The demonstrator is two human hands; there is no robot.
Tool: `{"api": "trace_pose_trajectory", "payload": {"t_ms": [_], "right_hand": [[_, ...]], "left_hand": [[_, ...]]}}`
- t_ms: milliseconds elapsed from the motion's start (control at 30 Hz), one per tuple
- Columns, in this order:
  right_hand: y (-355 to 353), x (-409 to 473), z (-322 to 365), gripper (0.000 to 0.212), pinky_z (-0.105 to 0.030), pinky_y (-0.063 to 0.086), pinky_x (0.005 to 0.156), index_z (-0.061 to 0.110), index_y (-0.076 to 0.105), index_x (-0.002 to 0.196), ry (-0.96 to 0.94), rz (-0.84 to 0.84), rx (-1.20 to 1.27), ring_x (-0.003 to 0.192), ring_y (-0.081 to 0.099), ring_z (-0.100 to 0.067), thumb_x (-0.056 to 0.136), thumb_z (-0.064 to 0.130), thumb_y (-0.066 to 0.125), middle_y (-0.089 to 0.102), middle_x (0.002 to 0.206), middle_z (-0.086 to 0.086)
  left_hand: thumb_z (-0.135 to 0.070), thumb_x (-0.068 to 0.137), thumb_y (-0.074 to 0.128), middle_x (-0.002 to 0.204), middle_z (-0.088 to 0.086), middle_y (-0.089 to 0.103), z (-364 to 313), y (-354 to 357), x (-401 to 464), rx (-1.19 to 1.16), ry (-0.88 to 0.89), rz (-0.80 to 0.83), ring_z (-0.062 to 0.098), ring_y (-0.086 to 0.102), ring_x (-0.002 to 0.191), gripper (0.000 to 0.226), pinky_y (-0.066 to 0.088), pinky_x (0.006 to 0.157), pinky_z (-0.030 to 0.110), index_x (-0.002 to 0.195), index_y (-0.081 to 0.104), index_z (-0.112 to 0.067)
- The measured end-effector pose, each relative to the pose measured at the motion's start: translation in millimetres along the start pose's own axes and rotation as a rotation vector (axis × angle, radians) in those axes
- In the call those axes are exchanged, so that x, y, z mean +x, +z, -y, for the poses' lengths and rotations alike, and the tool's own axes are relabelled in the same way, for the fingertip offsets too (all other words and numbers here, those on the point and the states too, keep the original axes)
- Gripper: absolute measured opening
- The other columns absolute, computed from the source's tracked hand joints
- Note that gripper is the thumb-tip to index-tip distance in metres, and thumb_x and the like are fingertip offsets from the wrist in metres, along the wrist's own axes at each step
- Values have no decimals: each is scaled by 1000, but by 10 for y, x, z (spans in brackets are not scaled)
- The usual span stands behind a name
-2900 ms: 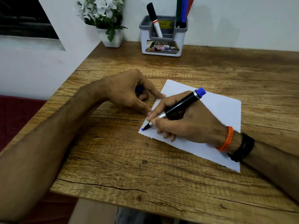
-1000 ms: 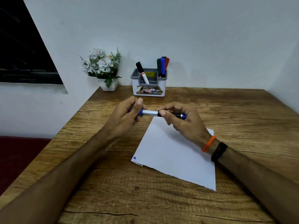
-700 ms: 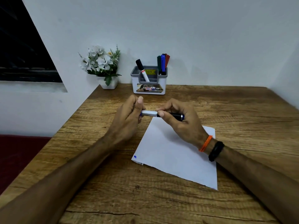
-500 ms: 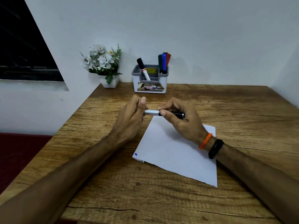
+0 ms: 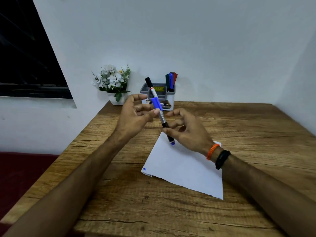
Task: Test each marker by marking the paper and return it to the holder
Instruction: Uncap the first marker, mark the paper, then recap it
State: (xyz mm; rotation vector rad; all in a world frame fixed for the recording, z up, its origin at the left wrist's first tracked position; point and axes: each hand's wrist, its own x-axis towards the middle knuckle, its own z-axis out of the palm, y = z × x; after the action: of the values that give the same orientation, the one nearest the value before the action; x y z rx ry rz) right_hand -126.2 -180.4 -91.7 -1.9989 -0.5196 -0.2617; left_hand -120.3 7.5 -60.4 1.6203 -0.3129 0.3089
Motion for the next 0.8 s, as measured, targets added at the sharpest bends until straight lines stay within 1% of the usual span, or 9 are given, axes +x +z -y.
{"api": "trace_pose_trajectory", "payload": {"t_ms": [100,200,367,467,533,600,667,700,800], "right_hand": [[47,20,112,81,-13,51,67,26,32,146,-115,-2,-96,76,71,-3,80,20,80,76,89,3],[20,86,168,102,-11,52,65,32,15,154,-201,-30,-151,70,69,-4,78,19,82,74,86,3],[-27,183,160,95,-16,57,68,36,20,153,-260,-38,-141,67,68,-1,81,18,79,71,77,9],[-65,274,149,91,-29,60,70,34,25,152,-279,-44,-185,65,69,-5,80,18,79,71,75,9],[-106,380,160,90,-33,61,72,38,26,150,-252,-75,-210,64,69,-7,79,21,79,72,79,7],[-154,538,176,89,-33,60,74,42,27,148,-216,-121,-216,62,69,-7,79,24,79,73,86,5],[-186,726,182,89,-34,60,75,41,28,148,-202,-151,-232,62,69,-9,78,23,80,72,90,4],[-190,818,186,89,-35,60,75,40,27,148,-199,-162,-250,63,69,-11,78,21,80,70,89,3],[-131,1113,173,90,-36,59,77,41,25,147,-190,-194,-307,67,67,-12,78,20,79,66,85,4]], "left_hand": [[-8,76,78,85,2,71,-82,64,22,54,36,0,11,71,73,53,59,69,28,117,45,-14],[-8,77,77,84,0,72,-135,114,47,77,71,16,8,69,70,53,57,70,24,118,44,-14],[-8,77,78,86,2,71,-138,118,120,66,70,-5,8,69,70,55,54,65,20,120,44,-11],[-18,79,77,90,1,73,-31,67,185,55,56,-14,8,71,77,49,54,68,19,118,47,-14],[-36,81,72,102,0,71,95,2,239,231,31,-19,10,69,90,45,52,73,20,118,52,-18],[-47,86,65,119,-2,64,275,-90,297,594,-22,24,14,62,110,49,48,84,21,125,54,-18],[-54,88,57,141,2,51,488,-171,330,952,-63,116,19,47,129,61,41,104,36,137,48,-19],[-59,89,53,148,4,43,577,-195,334,1070,-70,165,21,39,135,65,35,110,43,141,44,-20],[-66,91,34,157,5,28,765,-229,368,1200,-107,272,24,24,145,68,20,117,51,145,38,-25]]}}
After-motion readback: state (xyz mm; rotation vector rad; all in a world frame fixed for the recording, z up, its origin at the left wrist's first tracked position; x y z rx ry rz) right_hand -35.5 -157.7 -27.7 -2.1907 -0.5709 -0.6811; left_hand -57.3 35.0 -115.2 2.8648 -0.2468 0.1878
